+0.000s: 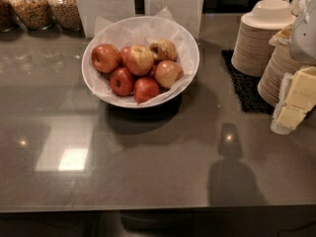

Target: Pick apple from white bowl

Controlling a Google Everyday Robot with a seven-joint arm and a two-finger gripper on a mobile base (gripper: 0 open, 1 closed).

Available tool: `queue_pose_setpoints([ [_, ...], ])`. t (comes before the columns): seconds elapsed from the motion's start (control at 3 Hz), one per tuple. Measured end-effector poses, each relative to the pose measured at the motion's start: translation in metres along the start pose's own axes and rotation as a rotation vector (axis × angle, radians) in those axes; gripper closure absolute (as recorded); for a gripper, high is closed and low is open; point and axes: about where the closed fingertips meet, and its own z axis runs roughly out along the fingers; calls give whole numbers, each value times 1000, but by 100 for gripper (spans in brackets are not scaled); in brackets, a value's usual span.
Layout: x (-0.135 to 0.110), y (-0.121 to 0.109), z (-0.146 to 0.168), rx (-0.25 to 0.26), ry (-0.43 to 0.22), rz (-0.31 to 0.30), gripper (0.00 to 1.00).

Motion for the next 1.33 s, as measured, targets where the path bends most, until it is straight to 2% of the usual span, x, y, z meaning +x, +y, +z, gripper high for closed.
queue_pose_setpoints([
  [0.33, 0, 0, 0, 0, 0, 0, 0],
  [0.67, -13, -14, 4, -6, 16, -19, 0],
  [1.0, -26, -43, 20, -32, 20, -32, 0],
  [1.33, -31, -80, 53, -66, -16, -26, 0],
])
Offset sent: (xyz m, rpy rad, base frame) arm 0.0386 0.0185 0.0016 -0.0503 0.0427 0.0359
